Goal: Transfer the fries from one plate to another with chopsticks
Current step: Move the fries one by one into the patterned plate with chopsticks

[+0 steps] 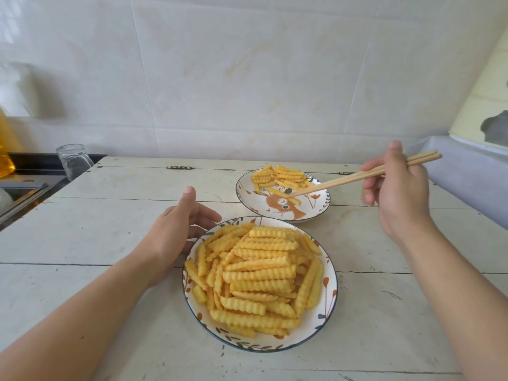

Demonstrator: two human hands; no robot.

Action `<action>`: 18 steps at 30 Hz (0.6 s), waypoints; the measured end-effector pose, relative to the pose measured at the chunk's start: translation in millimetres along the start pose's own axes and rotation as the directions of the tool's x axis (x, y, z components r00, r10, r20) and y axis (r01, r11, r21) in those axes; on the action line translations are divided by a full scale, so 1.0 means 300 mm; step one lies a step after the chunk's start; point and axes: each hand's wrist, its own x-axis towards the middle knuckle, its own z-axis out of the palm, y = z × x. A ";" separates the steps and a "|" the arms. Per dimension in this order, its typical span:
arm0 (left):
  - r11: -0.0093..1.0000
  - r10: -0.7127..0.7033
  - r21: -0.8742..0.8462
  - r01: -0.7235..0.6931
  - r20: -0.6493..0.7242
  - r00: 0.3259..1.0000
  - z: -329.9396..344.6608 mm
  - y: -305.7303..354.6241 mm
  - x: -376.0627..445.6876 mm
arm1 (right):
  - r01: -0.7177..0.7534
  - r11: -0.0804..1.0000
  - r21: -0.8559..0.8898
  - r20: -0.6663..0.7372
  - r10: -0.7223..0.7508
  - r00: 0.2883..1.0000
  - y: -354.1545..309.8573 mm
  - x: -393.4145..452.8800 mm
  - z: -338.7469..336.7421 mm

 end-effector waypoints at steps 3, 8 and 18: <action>1.000 0.006 0.002 -0.006 0.004 1.000 0.003 0.003 -0.003 | -0.085 0.964 0.252 0.129 0.053 0.990 -0.082 -0.037 0.005; 1.000 0.009 -0.006 -0.009 0.008 1.000 0.003 0.006 -0.008 | -0.081 0.956 0.281 0.266 0.003 0.964 -0.145 -0.079 0.007; 1.000 -0.004 -0.016 0.004 0.003 1.000 0.003 0.005 -0.005 | -0.068 0.962 0.266 0.248 0.000 0.969 -0.156 -0.060 -0.016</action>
